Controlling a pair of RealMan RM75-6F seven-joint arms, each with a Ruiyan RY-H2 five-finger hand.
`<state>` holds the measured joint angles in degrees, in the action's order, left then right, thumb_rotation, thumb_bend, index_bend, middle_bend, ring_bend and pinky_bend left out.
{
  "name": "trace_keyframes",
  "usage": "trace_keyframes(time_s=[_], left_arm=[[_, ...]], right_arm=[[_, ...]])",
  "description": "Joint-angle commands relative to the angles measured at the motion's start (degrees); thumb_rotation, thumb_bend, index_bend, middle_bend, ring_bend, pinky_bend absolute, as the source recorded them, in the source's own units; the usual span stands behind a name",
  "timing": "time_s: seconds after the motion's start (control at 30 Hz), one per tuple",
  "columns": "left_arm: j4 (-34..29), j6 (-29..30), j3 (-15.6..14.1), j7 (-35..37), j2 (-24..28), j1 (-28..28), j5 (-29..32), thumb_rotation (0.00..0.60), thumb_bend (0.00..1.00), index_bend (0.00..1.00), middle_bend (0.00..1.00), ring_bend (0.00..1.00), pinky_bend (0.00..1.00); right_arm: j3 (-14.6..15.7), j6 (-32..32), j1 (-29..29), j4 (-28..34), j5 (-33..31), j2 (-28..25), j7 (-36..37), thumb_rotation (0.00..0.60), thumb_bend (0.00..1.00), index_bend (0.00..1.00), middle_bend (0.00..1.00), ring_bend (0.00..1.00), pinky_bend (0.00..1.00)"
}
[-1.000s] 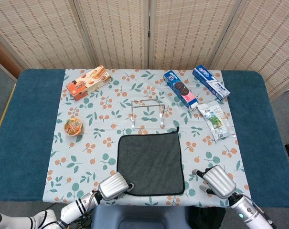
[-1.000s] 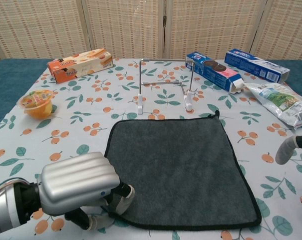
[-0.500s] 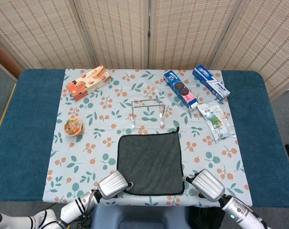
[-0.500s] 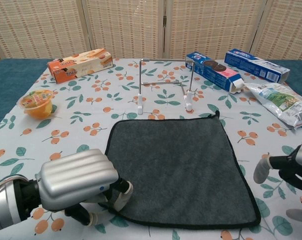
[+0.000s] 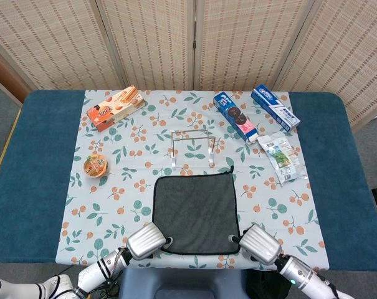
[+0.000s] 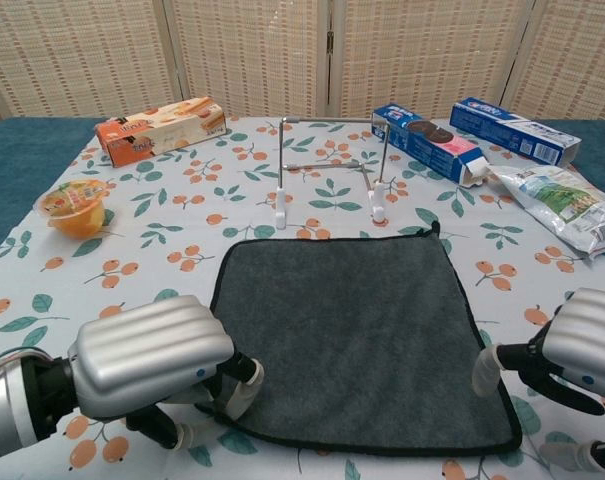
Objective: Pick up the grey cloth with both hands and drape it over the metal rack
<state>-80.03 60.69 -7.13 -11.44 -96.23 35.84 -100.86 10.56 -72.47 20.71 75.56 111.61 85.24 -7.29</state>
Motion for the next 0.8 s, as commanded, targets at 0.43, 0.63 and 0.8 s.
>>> trace_keyframes(time_s=[0.43,0.63,0.8], left_arm=[[0.1,0.3,-0.2,0.4,0.1,-0.1,0.3,0.6,0.39,0.57,1.0,0.98,1.0],[0.0,0.5,-0.2,0.4,0.2,-0.2,0.4,0.6,0.39,0.57,1.0,0.98,1.0],[-0.2,0.6,-0.2,0.4,0.3,-0.2,0.5,0.6,0.39,0.57,1.0,0.98,1.0]], right_arm=[[-0.3,1.7,1.7,-1.9,-1.4,2.2,0.4,0.6,0.16,0.4,0.84,0.77,0.88],[-0.3,1.8,2.2,-2.4,-1.6,3.0,0.5,0.6,0.17,0.41,0.84,0.77,0.88],[-0.4,1.8,2.5,-2.8,-1.9,3.7,0.6,0.6,0.2,0.41,0.84,0.77,0.88]])
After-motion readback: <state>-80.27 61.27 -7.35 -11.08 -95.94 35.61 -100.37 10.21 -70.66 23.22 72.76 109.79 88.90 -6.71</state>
